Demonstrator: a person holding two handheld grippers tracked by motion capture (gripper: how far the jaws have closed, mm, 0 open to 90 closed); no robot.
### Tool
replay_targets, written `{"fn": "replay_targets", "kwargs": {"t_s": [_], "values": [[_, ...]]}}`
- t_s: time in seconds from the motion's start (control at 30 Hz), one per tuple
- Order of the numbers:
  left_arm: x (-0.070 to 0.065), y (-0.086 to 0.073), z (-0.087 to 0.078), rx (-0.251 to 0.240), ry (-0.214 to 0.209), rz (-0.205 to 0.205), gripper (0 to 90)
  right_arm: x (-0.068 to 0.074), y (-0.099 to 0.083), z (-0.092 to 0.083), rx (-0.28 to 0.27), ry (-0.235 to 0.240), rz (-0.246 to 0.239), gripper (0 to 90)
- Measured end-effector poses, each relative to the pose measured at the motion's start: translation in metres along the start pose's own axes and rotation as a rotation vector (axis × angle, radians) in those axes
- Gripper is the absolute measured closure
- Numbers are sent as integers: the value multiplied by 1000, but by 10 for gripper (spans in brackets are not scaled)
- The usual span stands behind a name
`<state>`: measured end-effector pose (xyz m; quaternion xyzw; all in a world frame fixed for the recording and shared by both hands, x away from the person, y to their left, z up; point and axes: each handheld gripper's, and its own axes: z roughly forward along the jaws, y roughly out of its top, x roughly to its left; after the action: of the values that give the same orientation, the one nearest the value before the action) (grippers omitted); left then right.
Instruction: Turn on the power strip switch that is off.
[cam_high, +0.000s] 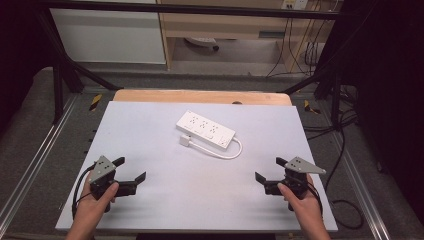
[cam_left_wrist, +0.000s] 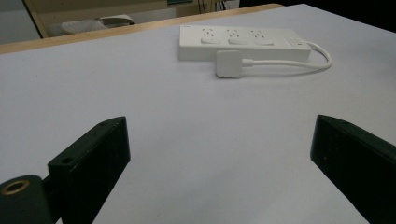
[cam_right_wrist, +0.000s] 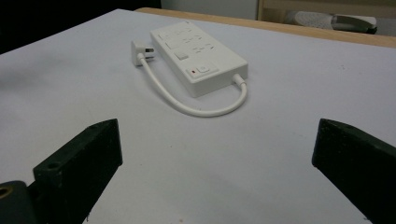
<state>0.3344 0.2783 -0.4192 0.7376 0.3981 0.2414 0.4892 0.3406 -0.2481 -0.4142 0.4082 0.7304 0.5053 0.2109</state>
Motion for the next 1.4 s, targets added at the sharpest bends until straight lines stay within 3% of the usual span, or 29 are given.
{"fn": "replay_targets", "kwargs": {"t_s": [0.1,0.47,0.87,1.4], "values": [[3,-1,0,5,8,-16,52,2,5,2,1,9,-6,25],[1,-3,1,24,-14,-14,54,5,31,22,1,34,-15,24],[0,-4,2,35,-16,-10,54,9,65,39,-42,54,-42,27],[0,-4,3,41,-20,-8,54,3,83,54,-34,42,-57,29]]}}
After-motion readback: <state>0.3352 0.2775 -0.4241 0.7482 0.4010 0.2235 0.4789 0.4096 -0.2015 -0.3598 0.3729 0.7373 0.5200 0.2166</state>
